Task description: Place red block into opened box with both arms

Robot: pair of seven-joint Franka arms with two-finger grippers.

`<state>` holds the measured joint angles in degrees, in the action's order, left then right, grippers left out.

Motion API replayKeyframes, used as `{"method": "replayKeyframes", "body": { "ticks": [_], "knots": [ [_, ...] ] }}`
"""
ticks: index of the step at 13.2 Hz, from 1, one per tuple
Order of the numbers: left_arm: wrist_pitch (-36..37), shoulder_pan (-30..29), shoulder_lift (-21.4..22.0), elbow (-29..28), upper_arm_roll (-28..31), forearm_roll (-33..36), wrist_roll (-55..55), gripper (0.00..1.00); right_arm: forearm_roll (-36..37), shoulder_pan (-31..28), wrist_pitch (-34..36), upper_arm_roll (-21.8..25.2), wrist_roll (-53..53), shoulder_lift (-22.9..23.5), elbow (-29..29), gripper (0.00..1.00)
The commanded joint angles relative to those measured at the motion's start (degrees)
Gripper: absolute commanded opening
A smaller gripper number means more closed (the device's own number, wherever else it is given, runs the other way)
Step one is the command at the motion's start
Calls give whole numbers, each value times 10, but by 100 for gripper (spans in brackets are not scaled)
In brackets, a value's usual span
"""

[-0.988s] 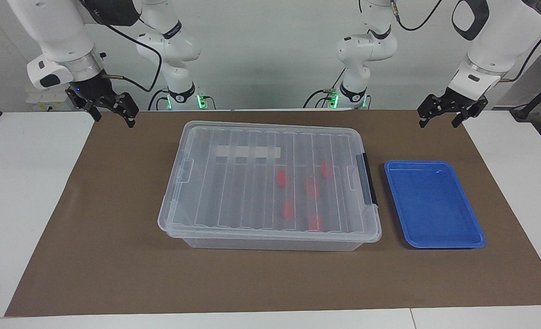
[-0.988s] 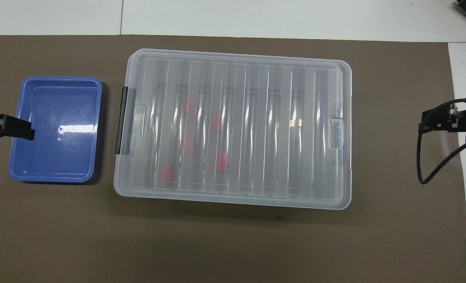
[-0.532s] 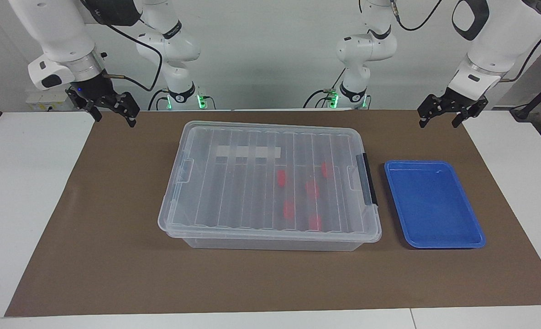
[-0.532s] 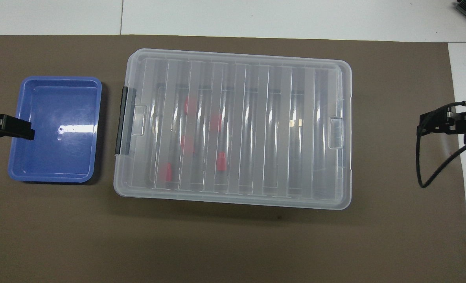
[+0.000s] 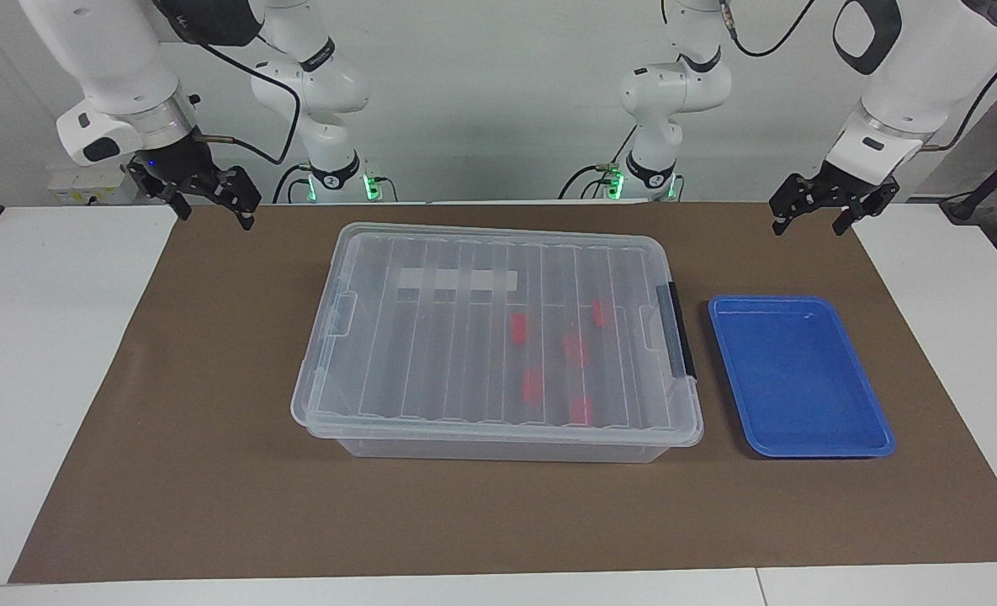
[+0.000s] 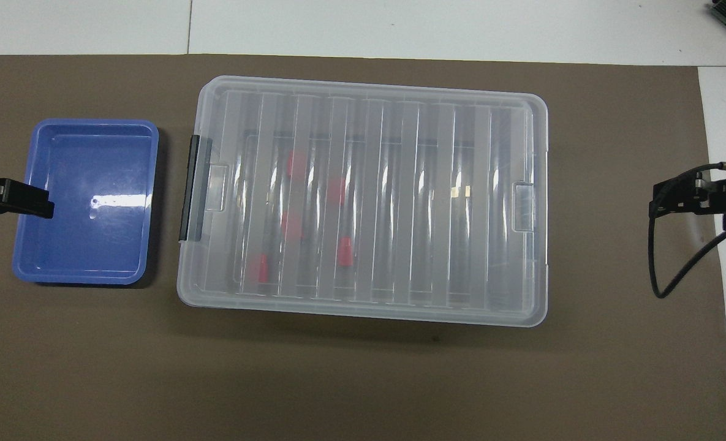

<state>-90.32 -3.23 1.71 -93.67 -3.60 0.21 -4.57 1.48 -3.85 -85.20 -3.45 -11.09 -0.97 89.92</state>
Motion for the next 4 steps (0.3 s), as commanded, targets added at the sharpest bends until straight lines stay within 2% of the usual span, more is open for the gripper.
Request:
{"method": "replayKeyframes", "body": {
  "ticks": [1,4],
  "knots": [
    [12,-5,4,5,-1,-5,-7,100,-9,-3,3,-2,4,-11,11,100],
    [12,-5,5,5,-1,-6,-7,100,-9,-3,0,-2,11,-11,13,100]
  ]
}}
